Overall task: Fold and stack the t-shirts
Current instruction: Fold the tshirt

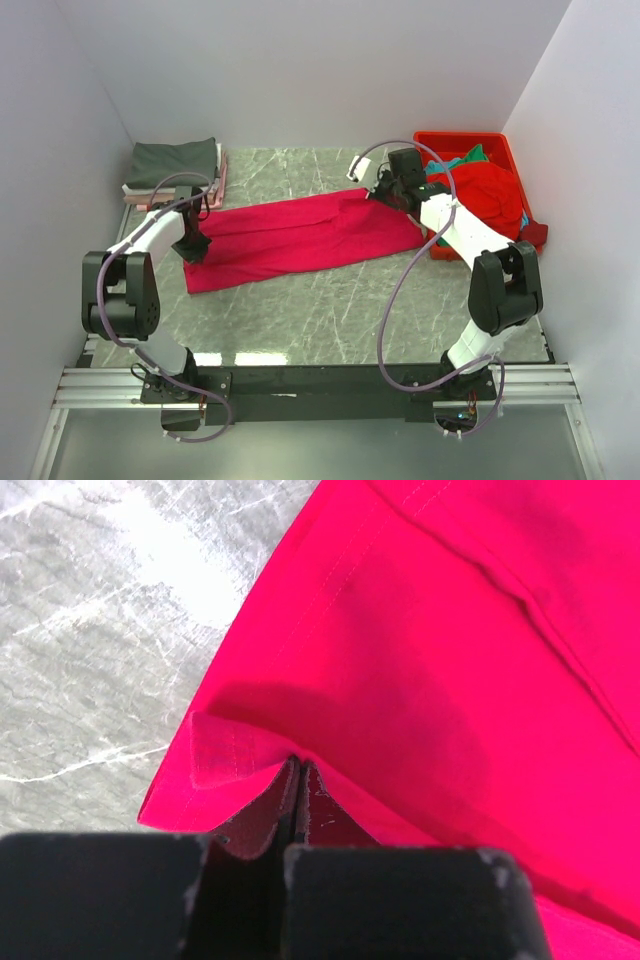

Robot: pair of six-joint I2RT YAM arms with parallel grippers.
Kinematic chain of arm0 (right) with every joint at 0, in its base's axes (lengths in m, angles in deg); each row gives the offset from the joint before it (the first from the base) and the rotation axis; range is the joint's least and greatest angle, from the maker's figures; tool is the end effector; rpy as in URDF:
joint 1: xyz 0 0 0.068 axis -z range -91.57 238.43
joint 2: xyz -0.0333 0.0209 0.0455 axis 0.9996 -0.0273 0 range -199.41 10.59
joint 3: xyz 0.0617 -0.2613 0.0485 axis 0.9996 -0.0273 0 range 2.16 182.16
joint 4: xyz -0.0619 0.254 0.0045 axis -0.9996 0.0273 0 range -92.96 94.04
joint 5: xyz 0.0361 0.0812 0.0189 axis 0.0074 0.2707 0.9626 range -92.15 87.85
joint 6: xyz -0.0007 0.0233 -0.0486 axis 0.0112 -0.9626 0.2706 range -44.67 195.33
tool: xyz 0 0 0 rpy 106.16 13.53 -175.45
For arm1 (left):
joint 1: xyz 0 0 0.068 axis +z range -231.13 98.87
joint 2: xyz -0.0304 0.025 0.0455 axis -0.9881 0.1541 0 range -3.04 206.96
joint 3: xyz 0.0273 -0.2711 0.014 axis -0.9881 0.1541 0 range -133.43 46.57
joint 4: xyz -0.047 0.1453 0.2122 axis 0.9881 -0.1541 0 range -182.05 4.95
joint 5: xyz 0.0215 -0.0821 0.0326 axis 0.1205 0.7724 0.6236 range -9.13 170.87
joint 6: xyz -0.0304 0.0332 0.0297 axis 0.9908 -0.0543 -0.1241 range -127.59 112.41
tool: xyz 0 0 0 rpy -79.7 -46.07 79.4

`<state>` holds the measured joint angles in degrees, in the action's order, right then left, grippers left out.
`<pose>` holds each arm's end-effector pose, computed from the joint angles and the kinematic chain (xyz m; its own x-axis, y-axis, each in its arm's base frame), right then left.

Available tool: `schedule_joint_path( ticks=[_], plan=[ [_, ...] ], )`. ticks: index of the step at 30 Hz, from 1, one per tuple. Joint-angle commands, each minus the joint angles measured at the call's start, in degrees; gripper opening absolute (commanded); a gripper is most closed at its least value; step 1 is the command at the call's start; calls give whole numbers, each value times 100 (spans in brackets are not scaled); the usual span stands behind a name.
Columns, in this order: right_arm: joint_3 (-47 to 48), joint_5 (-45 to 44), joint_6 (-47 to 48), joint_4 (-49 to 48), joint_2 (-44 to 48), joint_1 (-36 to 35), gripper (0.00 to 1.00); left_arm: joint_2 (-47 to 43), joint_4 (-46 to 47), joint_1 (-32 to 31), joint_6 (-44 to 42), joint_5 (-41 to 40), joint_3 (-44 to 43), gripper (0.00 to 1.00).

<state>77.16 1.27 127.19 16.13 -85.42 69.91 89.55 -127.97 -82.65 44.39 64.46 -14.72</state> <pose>0.3611 0.1232 0.2737 -0.0938 -0.8595 -0.5025 -0.7030 0.4146 -0.5779 0.3020 0.0021 0.1971 -0.5519 -0.7415 -0.3816 -0.7896 0.6118 -0.0468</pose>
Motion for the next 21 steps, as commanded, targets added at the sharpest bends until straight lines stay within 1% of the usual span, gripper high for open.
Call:
schedule_joint_path(
  ticks=[1, 5, 8, 11, 12, 14, 15, 17, 19, 20, 21],
  plan=[
    [287, -61, -97, -213, -32, 68, 0, 66, -41, 38, -127, -188, -225, 0],
    [366, -43, -105, -195, -111, 68, 0, 74, 20, 38, -232, -57, -190, 2],
    [436, -43, -123, -178, -181, 59, 0, 66, 38, 38, -329, -3, -198, 8],
    [471, -34, -123, -160, -225, 59, 0, -57, 82, 38, -408, -12, -198, 20],
    [480, -34, -114, -160, -243, 59, 0, -110, 90, 38, -443, -12, -198, 29],
    [506, -26, -114, -143, -287, 59, 0, -233, 169, 46, -566, 14, -172, 40],
    [524, -17, -123, -143, -304, 51, 0, -399, 187, 46, -602, 6, -155, 49],
    [585, 9, -132, -116, -375, 59, 0, -706, 301, 46, -759, 32, -93, 55],
    [621, 18, -149, -116, -445, 42, 0, -944, 363, 73, -865, 84, -58, 59],
    [664, 18, -158, -116, -480, 42, 0, -1198, 433, 90, -1005, 172, -23, 60],
    [691, 10, -158, -108, -506, 33, 0, -1331, 468, 99, -1085, 216, -14, 60]
  ],
)
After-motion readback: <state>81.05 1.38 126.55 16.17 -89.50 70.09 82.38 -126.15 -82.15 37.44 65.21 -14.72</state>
